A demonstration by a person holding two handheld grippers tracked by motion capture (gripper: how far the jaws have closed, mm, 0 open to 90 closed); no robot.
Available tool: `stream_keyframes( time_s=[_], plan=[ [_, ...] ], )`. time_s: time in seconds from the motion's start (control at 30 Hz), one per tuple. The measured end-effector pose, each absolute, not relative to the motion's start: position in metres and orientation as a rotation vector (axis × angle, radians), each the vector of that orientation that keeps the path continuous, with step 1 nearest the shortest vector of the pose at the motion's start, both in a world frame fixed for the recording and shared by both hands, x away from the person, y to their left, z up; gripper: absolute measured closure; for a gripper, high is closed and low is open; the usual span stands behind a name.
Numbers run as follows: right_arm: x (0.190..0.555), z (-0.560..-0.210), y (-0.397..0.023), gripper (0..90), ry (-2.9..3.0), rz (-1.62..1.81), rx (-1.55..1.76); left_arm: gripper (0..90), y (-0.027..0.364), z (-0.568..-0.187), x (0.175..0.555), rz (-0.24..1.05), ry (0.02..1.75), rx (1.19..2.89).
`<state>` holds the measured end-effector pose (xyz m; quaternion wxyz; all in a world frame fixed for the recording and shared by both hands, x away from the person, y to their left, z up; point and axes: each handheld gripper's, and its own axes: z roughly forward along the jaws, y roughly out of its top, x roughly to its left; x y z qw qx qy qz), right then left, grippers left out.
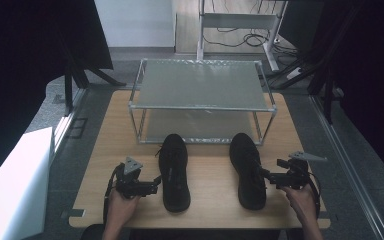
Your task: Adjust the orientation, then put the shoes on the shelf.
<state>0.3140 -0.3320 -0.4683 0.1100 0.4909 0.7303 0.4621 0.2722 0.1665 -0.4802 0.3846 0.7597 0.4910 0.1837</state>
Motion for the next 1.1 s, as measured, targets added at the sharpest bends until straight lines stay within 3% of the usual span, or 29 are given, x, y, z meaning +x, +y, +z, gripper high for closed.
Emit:
stream_keyframes(
  time_s=[0.73, 1.1],
  plan=[
    [0.338, -0.487, -0.293, 0.1, 2.211, 1.214, 1.451, 0.0, 0.116, -0.476, 0.303, 0.448, 1.278, 1.926],
    [0.337, -0.494, -0.284, 26.7, 2.13, 1.099, 1.45, 0.0, 0.104, -0.492, 0.317, 0.461, 1.329, 1.965]
  ],
)
